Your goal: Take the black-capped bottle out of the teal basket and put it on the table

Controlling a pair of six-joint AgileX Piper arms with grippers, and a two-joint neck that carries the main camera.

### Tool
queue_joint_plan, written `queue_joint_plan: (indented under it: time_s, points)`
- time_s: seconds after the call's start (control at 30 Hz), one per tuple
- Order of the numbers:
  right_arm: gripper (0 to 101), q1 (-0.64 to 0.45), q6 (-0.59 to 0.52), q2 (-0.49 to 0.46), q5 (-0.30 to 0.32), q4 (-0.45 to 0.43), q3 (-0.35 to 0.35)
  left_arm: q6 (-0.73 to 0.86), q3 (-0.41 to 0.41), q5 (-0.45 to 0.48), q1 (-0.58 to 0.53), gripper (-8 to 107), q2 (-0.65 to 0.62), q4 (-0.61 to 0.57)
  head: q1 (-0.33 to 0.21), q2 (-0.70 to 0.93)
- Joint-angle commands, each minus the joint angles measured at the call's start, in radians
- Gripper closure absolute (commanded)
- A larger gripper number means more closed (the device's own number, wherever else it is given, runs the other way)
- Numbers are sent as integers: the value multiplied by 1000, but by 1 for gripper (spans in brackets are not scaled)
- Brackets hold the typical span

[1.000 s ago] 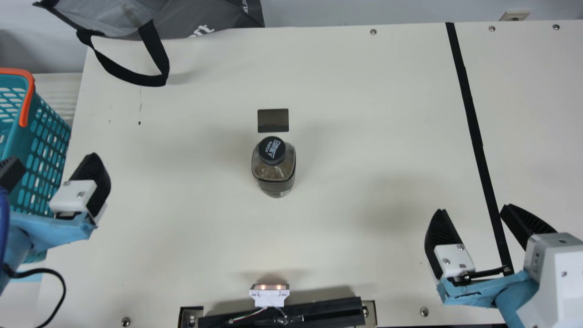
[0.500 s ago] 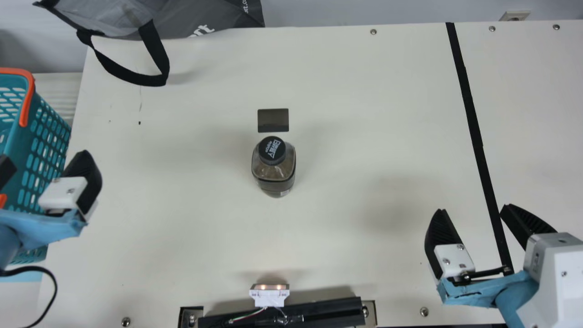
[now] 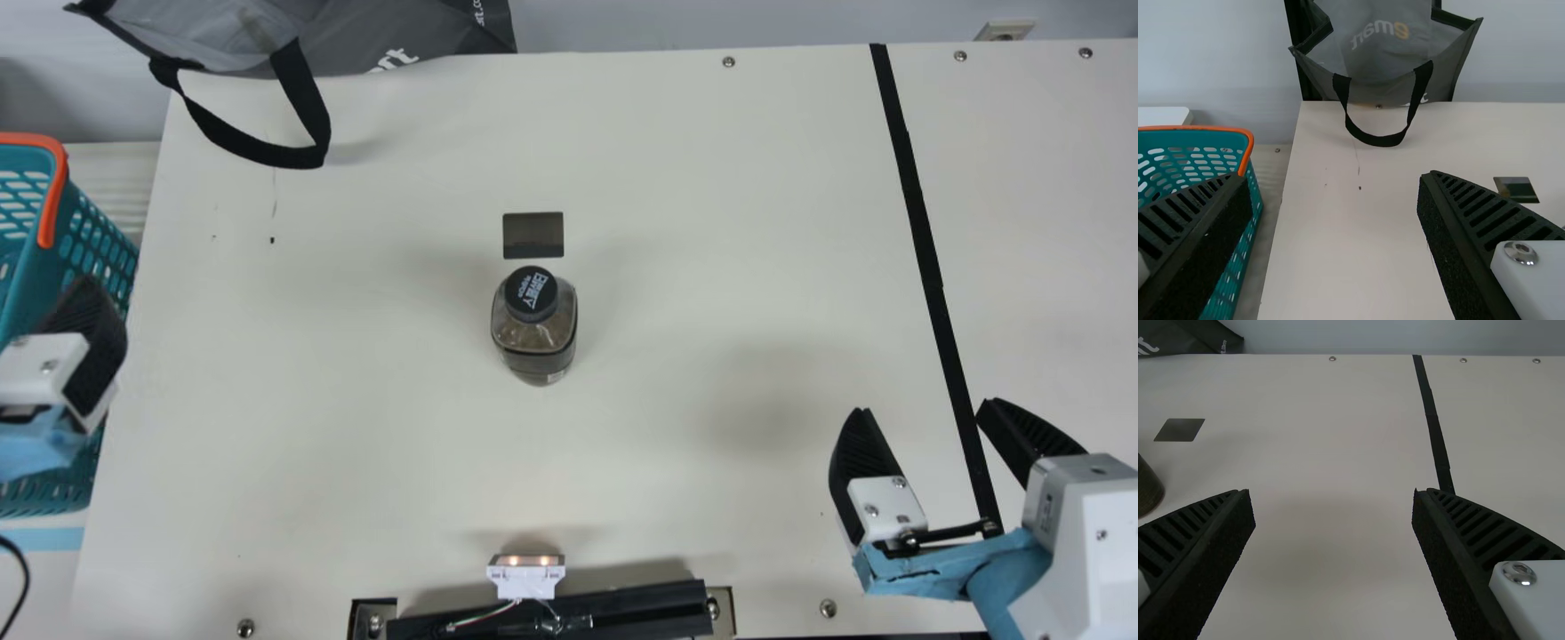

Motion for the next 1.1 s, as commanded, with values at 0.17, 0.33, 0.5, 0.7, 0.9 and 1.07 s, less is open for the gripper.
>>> queue_joint_plan:
  time_s: [0.17, 0.33, 0.5, 0.7, 0.9, 1.07]
  points:
    - [11, 0, 0, 0, 0, 0, 0, 3, 11, 5, -12, -8, -16, -1, -4, 8]
    - [11, 0, 0, 0, 0, 0, 0, 3, 11, 5, -12, -8, -16, -1, -4, 8]
    - [11, 0, 0, 0, 0, -1, 0, 3, 11, 5, -12, -8, -16, -1, -4, 8]
    - [11, 0, 0, 0, 1, -1, 0, 34, 14, -8, 17, -8, -25, -26, -4, 8]
    - [11, 0, 0, 0, 1, -1, 0, 73, 59, -32, 69, -8, -73, -79, -4, 8]
    - [11, 0, 0, 0, 1, -1, 0, 110, 74, -28, 101, -8, -123, -113, -4, 8]
